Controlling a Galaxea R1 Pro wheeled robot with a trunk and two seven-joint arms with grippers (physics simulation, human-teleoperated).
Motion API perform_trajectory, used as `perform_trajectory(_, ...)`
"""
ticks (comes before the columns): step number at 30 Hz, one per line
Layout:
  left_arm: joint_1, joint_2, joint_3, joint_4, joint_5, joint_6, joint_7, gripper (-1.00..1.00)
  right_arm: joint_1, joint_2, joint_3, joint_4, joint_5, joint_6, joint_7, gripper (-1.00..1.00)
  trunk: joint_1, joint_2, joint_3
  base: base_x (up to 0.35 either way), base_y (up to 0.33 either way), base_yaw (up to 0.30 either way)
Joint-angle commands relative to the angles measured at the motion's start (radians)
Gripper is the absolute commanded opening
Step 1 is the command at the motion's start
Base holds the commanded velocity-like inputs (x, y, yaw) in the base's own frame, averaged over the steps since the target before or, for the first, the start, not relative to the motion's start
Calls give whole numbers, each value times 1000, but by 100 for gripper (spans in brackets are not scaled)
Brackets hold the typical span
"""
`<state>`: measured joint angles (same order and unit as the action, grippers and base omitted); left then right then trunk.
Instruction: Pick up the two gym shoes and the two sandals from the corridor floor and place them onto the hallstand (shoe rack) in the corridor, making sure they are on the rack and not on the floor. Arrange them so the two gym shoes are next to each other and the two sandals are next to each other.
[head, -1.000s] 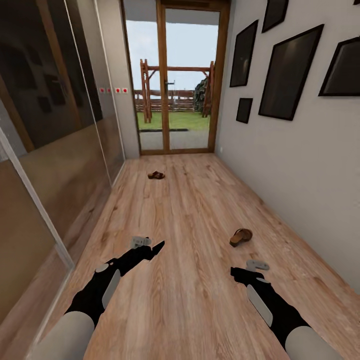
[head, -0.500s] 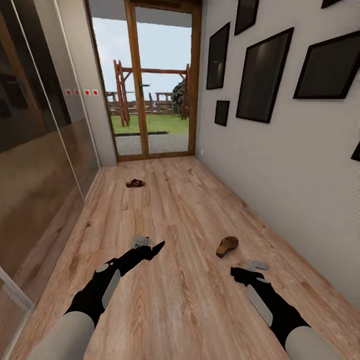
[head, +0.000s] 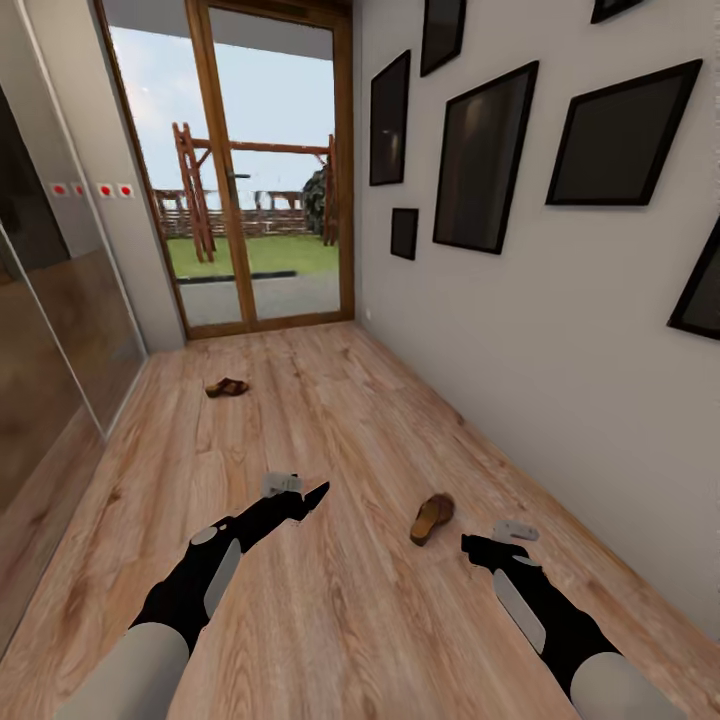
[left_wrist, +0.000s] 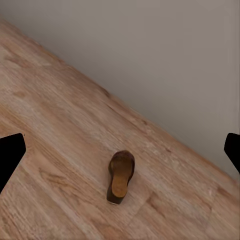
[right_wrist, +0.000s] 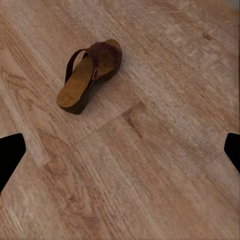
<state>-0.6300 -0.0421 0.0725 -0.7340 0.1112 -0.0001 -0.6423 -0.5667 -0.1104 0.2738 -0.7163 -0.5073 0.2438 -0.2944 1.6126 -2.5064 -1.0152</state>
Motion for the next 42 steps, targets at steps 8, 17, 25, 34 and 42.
perform_trajectory(8, -1, -1, 4, 1, 1, 1, -7, 100, -1, -2, 7, -2, -8, 3, -10, 100, 0, 0, 9, 337, 135, -229)
perform_trajectory(17, 0, -1, 4, 1, 2, 2, -7, 100, -1, -2, 7, -2, -8, 3, -9, 100, 0, 0, 19, 298, 189, -229)
perform_trajectory(25, 0, -1, 4, 1, 2, 2, -7, 100, -1, -2, 7, 0, -8, 2, -10, 100, 0, 0, 24, 261, 230, -131)
perform_trajectory(34, 0, 11, 26, -50, 5, -19, 44, 100, 2, -2, 7, -30, 1, 6, -18, 100, 0, 0, 24, 0, 0, 0)
perform_trajectory(42, 0, 11, 42, -70, 5, -9, -1, 100, 2, -2, 7, -4, 1, 2, -20, 100, 0, 0, 24, 0, 0, 0)
